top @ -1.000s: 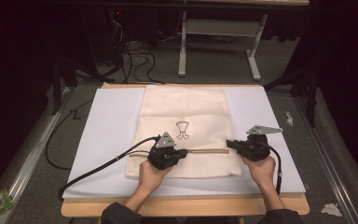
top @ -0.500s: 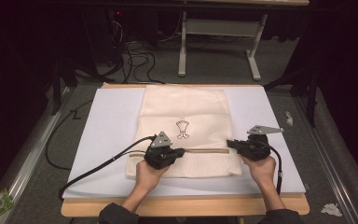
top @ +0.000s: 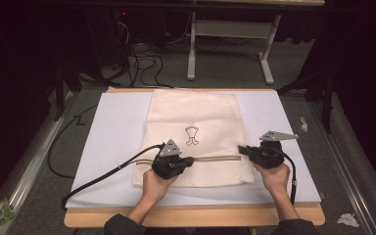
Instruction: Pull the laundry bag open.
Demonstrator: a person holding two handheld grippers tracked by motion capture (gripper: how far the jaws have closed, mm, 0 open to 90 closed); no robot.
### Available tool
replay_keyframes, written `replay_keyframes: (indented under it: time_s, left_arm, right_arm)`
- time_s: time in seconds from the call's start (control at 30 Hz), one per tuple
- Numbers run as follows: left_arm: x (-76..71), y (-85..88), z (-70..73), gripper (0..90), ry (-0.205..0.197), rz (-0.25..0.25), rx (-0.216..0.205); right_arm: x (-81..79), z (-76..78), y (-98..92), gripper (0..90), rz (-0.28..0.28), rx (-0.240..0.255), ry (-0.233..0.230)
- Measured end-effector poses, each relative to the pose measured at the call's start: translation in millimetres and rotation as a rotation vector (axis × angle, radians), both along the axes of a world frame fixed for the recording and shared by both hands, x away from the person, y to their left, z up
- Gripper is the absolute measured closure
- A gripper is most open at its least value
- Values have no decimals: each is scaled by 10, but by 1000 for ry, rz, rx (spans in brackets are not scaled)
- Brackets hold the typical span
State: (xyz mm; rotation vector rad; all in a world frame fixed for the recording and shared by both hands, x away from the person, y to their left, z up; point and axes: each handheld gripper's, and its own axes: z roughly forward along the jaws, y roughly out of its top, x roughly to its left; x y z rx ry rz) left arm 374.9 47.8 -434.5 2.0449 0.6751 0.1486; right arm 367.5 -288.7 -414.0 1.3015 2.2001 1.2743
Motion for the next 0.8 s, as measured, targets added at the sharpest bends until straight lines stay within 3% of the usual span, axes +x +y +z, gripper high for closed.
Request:
replay_keyframes:
  time_s: [0.8]
  left_arm:
    - [-5, 81, -20, 869, 2, 18, 1]
  right_arm:
    - [4, 3, -27, 877, -10, 2, -4]
